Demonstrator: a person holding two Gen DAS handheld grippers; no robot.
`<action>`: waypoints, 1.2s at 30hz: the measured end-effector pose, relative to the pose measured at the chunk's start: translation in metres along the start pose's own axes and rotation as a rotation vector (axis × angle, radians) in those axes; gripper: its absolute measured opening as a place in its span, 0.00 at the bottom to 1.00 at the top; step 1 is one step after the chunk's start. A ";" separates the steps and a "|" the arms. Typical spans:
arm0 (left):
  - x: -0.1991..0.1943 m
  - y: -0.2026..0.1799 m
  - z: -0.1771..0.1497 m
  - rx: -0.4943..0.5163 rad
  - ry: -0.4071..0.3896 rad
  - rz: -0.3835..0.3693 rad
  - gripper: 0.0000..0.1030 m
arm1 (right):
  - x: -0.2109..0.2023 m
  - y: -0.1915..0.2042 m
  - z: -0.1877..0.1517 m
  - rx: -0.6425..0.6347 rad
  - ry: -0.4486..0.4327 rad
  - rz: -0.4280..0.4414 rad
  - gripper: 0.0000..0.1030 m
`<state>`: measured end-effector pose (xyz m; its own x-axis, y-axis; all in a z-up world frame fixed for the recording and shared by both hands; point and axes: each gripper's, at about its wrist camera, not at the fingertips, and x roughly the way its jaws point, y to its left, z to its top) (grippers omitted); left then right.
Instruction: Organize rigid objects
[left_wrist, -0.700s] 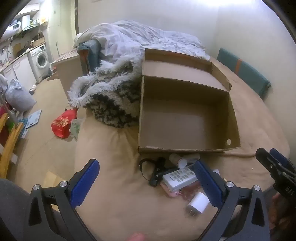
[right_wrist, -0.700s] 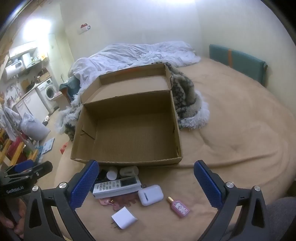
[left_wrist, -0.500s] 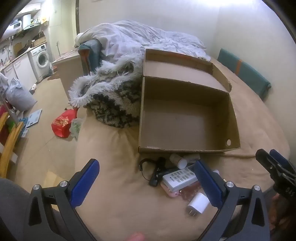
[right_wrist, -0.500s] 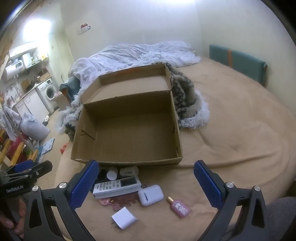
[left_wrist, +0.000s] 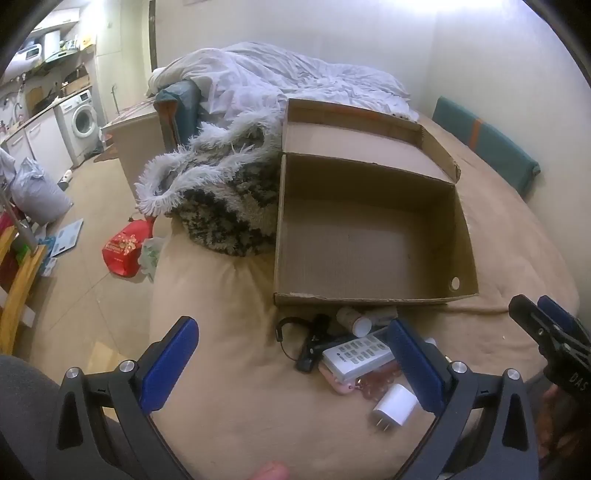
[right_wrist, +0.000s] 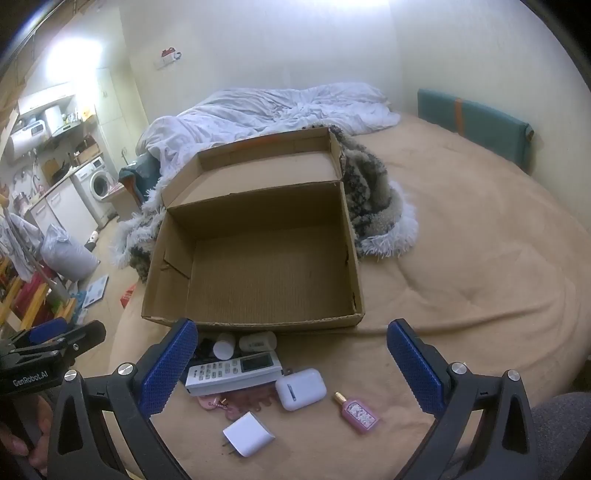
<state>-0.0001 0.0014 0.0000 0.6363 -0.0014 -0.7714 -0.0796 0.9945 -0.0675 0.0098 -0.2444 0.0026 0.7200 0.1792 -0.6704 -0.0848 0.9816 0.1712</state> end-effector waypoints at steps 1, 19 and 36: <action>0.000 0.000 0.000 0.000 -0.001 -0.001 0.99 | 0.000 0.000 0.000 0.000 0.000 0.000 1.00; 0.000 -0.007 0.003 0.001 0.000 -0.003 0.99 | 0.000 -0.002 0.004 0.011 -0.005 0.005 1.00; -0.001 -0.004 0.001 0.003 -0.007 -0.005 0.99 | -0.001 -0.003 0.004 0.012 -0.005 0.007 1.00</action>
<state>0.0001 -0.0026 0.0018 0.6419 -0.0054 -0.7668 -0.0747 0.9948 -0.0695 0.0121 -0.2478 0.0051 0.7230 0.1855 -0.6655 -0.0818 0.9795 0.1842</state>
